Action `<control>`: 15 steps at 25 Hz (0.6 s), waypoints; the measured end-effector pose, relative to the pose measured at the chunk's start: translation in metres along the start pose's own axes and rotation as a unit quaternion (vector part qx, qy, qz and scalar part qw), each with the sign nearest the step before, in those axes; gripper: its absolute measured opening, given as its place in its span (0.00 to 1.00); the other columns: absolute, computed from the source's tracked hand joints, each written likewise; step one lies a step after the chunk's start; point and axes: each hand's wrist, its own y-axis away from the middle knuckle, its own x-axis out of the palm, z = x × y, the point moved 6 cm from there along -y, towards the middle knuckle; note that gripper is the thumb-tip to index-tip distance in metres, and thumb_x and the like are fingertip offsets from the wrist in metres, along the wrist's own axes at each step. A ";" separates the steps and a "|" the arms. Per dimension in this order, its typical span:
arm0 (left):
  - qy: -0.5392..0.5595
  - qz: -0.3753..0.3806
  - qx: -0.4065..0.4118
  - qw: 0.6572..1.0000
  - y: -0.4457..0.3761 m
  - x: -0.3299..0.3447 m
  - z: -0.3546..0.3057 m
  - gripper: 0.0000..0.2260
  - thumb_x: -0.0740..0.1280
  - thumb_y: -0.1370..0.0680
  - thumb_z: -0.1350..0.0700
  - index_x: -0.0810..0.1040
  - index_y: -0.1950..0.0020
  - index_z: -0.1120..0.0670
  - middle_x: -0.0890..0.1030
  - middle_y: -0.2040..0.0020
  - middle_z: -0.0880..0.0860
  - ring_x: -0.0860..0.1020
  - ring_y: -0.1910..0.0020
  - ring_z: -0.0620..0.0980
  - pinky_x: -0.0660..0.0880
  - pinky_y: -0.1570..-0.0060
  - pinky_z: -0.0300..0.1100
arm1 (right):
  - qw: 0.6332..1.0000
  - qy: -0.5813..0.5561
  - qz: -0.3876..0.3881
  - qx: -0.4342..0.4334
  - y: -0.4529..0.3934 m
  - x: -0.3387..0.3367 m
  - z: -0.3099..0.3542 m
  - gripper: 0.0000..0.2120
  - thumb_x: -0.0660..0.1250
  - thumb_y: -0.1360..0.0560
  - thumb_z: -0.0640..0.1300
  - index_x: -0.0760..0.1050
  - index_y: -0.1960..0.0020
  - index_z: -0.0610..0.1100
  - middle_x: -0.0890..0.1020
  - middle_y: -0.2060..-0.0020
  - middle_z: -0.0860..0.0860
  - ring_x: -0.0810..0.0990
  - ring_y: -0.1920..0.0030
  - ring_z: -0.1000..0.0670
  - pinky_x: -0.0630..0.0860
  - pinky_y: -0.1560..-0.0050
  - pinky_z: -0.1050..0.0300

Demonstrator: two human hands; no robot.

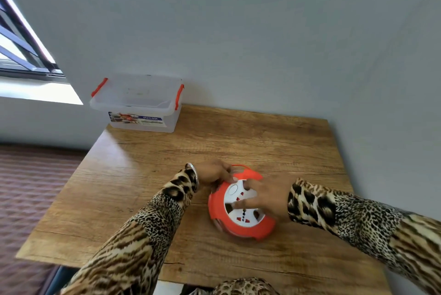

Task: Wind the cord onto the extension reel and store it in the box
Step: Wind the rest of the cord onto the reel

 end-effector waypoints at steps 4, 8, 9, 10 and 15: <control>0.003 -0.042 -0.009 0.999 -0.001 0.002 -0.003 0.12 0.70 0.27 0.62 0.80 0.43 0.62 0.83 0.52 0.59 0.80 0.59 0.54 0.77 0.61 0.42 | 0.999 0.028 0.009 0.019 -0.012 0.006 0.005 0.29 0.59 0.24 0.51 0.47 0.30 0.67 0.68 0.35 0.39 0.77 0.60 0.41 0.69 0.66 0.53; 0.032 -0.086 -0.017 0.996 -0.001 -0.003 0.001 0.15 0.72 0.28 0.61 0.79 0.42 0.62 0.83 0.57 0.57 0.80 0.66 0.47 0.75 0.67 0.36 | 0.996 0.039 -0.034 0.067 -0.012 0.001 0.003 0.30 0.60 0.26 0.53 0.48 0.31 0.67 0.75 0.43 0.44 0.70 0.66 0.45 0.63 0.69 0.56; 0.062 -0.100 -0.015 0.993 -0.001 -0.003 0.002 0.14 0.72 0.28 0.61 0.80 0.43 0.61 0.84 0.58 0.55 0.80 0.67 0.47 0.76 0.67 0.37 | 0.995 0.031 -0.045 0.089 -0.012 0.000 -0.001 0.30 0.60 0.26 0.53 0.48 0.31 0.68 0.76 0.45 0.45 0.72 0.64 0.45 0.61 0.69 0.57; 0.106 -0.115 -0.011 0.988 0.001 -0.003 0.003 0.12 0.72 0.28 0.62 0.81 0.45 0.60 0.84 0.60 0.54 0.81 0.67 0.47 0.76 0.68 0.37 | 0.992 0.019 -0.054 0.112 -0.011 -0.001 -0.004 0.30 0.60 0.27 0.53 0.48 0.32 0.68 0.77 0.46 0.46 0.76 0.61 0.45 0.61 0.69 0.58; 0.272 -0.169 0.021 0.947 0.010 0.007 0.014 0.10 0.71 0.27 0.65 0.83 0.49 0.56 0.84 0.63 0.52 0.81 0.71 0.45 0.75 0.74 0.35 | 0.977 -0.041 -0.082 0.191 -0.009 0.000 -0.013 0.32 0.61 0.29 0.52 0.49 0.32 0.68 0.77 0.49 0.48 0.77 0.56 0.45 0.64 0.67 0.57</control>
